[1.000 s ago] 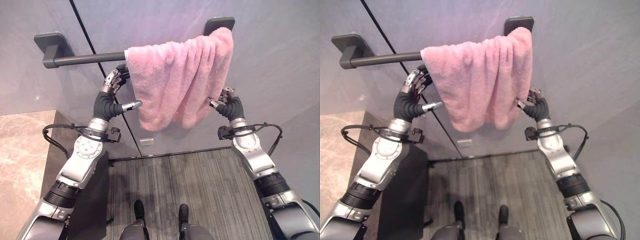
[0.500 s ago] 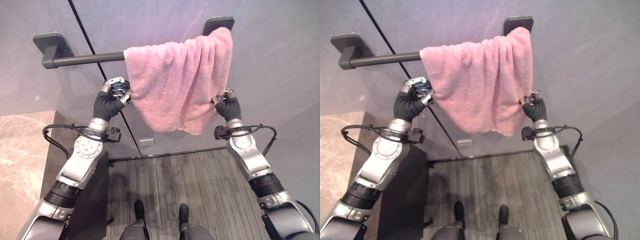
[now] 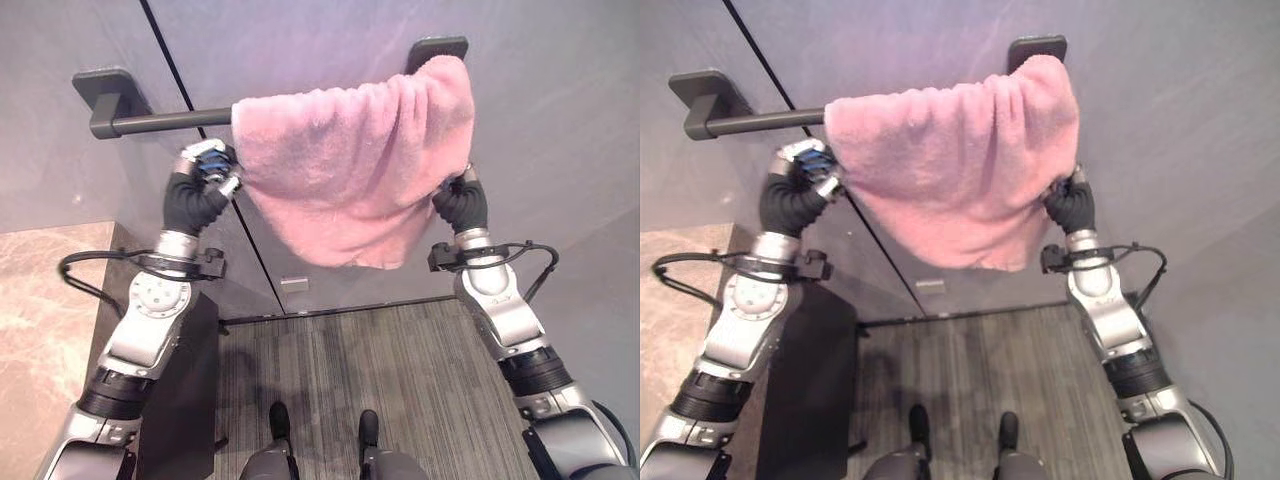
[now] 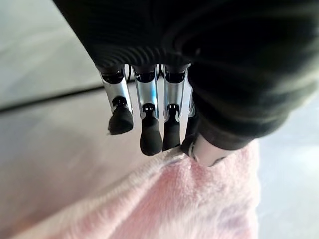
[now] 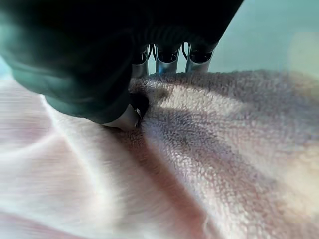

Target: Put brush and paste in cup on sink, flatten towel.

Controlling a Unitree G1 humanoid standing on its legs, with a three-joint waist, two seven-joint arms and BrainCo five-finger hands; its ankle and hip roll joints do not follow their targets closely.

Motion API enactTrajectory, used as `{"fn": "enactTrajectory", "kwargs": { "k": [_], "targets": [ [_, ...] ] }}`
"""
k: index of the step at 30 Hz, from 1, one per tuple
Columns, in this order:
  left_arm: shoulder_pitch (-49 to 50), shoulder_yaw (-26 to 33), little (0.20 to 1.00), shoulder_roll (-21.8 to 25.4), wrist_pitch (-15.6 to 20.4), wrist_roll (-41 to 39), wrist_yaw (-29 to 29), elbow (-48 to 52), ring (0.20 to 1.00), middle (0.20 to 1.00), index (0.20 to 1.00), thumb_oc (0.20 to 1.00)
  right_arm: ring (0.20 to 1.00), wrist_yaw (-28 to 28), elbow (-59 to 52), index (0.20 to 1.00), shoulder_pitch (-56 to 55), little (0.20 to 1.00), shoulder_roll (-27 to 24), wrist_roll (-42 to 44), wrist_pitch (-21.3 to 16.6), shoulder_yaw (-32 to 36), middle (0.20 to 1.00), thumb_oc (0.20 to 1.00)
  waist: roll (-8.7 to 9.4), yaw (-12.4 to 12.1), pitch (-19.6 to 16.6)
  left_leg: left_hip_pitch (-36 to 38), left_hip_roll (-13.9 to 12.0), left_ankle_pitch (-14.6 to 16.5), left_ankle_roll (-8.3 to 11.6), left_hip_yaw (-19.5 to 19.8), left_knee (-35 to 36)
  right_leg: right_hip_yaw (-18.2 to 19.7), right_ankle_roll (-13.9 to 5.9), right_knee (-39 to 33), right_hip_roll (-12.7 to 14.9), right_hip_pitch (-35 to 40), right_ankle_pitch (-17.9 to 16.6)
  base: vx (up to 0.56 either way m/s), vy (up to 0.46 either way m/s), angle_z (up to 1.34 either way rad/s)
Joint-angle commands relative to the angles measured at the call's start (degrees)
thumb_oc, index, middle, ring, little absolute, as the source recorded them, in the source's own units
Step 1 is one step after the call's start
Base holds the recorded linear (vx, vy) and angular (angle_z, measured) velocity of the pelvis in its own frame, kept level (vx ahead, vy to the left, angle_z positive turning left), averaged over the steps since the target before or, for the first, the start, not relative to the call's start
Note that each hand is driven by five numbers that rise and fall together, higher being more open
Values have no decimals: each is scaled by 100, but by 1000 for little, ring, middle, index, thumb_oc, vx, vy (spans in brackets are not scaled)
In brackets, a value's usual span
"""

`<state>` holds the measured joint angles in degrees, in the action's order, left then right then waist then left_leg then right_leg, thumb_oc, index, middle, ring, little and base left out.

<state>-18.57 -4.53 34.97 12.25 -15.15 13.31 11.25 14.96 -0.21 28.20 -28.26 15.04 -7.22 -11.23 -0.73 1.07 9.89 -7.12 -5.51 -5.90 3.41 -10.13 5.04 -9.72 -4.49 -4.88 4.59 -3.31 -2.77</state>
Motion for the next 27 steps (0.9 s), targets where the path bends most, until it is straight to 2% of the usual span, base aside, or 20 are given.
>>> {"fn": "enactTrajectory", "kwargs": {
  "k": [1,8,12,16,27],
  "targets": [
    [122,450,200,-73,509,9,321,253,200,200,200,200,200,63,-470,200,140,200,-7,80,-504,230,200,200,191,-19,-476,86,-214,46,380,133,-4,100,-472,-12,370,134,-140,5,-23,5],
    [854,597,200,-344,416,-77,233,72,200,200,200,200,200,-101,-219,200,-174,200,149,138,-426,67,200,200,203,-131,-449,76,-235,11,395,219,-4,-8,-406,-12,345,209,-97,-1,-5,1],
    [1036,383,200,-312,164,23,118,-559,200,200,200,200,200,-237,318,200,-83,200,310,349,-191,-302,200,200,201,-245,-443,64,-242,-38,412,271,-4,-100,-377,-12,332,268,-80,-11,-19,7],
    [913,234,200,-295,97,110,161,-964,200,200,200,200,200,-221,525,200,191,200,405,447,-130,-490,200,200,201,-289,-441,39,-233,-69,426,326,-4,-179,-369,-12,326,305,-76,-7,-7,11],
    [576,452,200,-134,240,-18,296,-554,200,200,200,200,200,-183,94,200,636,200,396,488,-269,-499,200,200,257,-336,-466,32,-229,-60,440,376,-4,-243,-361,-12,332,348,-64,-2,-2,7]
  ]
}}
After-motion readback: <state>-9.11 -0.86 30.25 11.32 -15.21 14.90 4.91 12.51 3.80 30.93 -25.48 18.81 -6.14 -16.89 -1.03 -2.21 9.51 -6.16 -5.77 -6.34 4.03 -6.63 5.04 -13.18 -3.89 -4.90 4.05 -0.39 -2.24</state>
